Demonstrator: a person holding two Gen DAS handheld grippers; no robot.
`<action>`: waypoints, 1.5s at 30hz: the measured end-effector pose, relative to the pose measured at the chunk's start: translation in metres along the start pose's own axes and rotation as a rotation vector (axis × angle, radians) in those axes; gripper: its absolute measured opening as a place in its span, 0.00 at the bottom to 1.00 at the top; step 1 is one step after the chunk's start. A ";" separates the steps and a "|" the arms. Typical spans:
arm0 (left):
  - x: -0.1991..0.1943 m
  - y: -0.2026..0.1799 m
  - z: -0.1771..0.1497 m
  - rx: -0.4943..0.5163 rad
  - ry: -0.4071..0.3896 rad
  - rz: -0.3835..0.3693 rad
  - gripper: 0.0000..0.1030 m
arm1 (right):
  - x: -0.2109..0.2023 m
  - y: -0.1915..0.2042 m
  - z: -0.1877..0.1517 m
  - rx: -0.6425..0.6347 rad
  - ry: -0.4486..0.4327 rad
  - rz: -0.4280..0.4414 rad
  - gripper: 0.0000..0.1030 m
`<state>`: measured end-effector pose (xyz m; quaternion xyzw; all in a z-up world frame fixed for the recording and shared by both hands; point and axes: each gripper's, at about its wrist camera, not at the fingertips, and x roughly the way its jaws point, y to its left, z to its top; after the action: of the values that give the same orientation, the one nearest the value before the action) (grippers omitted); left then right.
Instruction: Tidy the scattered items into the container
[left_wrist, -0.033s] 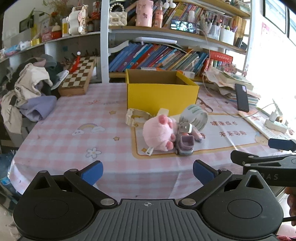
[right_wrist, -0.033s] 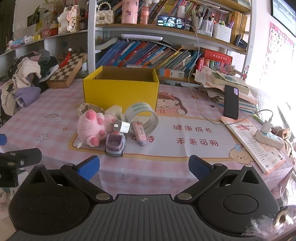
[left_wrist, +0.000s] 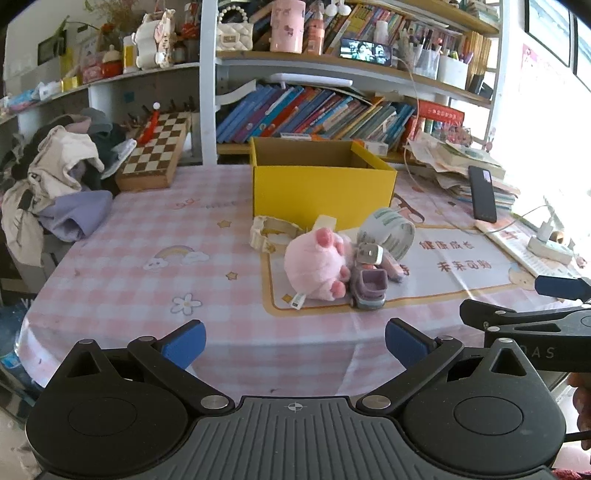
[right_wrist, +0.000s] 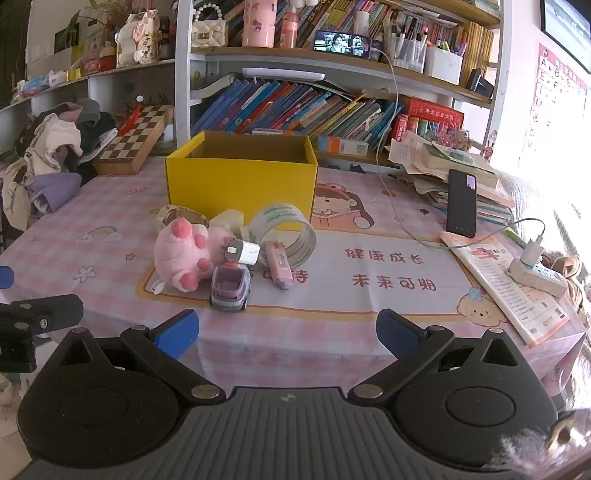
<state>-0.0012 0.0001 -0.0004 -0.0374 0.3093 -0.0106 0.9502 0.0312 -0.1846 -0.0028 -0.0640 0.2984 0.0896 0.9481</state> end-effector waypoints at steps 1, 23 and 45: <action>-0.001 0.000 -0.001 0.001 0.005 0.003 1.00 | 0.000 0.000 0.000 -0.002 0.000 -0.001 1.00; 0.001 -0.007 -0.002 0.022 0.049 0.000 1.00 | -0.005 -0.005 -0.002 0.001 0.008 -0.015 1.00; 0.000 -0.012 0.003 0.017 0.039 -0.008 1.00 | -0.009 -0.017 0.000 0.017 0.011 -0.019 1.00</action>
<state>0.0008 -0.0118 0.0032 -0.0303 0.3275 -0.0179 0.9442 0.0277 -0.2026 0.0035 -0.0593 0.3038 0.0778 0.9477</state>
